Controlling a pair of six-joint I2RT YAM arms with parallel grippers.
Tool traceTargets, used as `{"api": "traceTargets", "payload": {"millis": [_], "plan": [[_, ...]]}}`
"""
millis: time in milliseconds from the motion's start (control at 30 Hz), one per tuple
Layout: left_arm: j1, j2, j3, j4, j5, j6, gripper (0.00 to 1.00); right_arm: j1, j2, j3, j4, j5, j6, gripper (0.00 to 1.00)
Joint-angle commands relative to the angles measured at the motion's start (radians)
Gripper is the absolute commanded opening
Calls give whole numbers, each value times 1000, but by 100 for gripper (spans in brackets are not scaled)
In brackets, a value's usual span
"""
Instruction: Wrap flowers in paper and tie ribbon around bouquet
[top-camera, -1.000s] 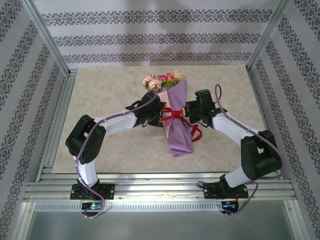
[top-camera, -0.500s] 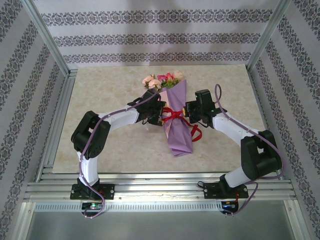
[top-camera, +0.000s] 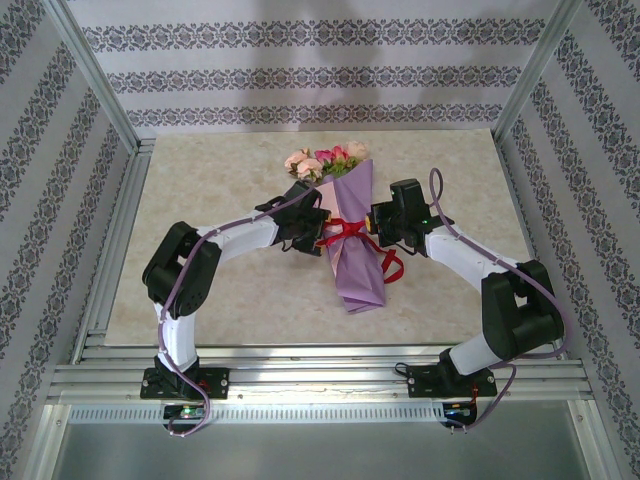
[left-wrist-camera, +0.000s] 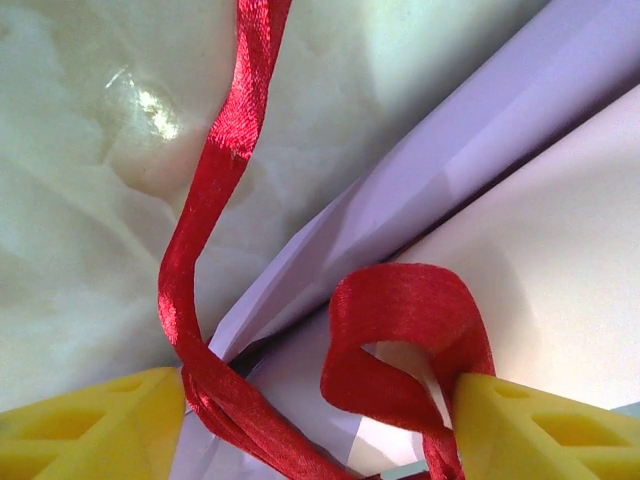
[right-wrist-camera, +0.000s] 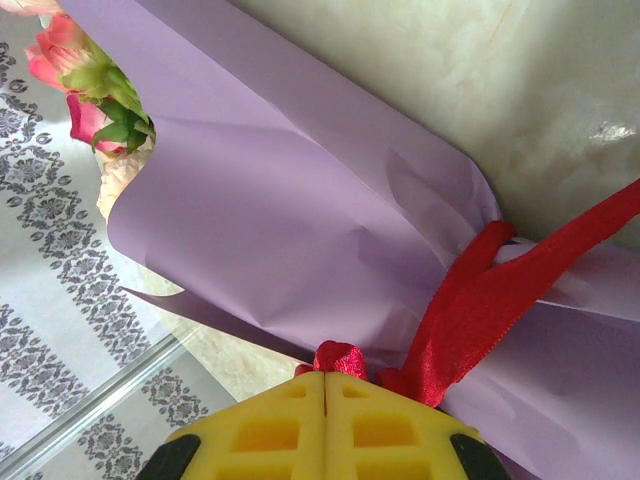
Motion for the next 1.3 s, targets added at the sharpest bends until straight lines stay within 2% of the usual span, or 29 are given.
{"api": "traceTargets", "payload": {"millis": [0, 133, 267, 467, 733, 1033, 1133, 1267], "plan": [[12, 41, 25, -76, -33, -57, 62, 2, -12, -12, 1, -4, -21, 0], [13, 44, 17, -51, -74, -65, 44, 2, -12, -11, 3, -4, -23, 0], [15, 28, -13, -24, -104, -76, 23, 2, -10, -11, 4, -4, -22, 0], [16, -25, -70, 14, -148, -77, 0, 1, -9, -10, 3, -7, -26, 0], [21, -68, -107, 60, -132, -47, 0, -25, -15, -29, 18, -5, -41, 0], [19, -71, -98, 94, -102, -22, 7, -34, 5, -32, 54, -18, -38, 0], [19, -66, -100, 92, -87, -25, 16, -34, 8, -37, 63, -21, -33, 0], [19, -64, -112, 100, -79, -29, 16, -32, 5, -42, 62, -19, -33, 0]]}}
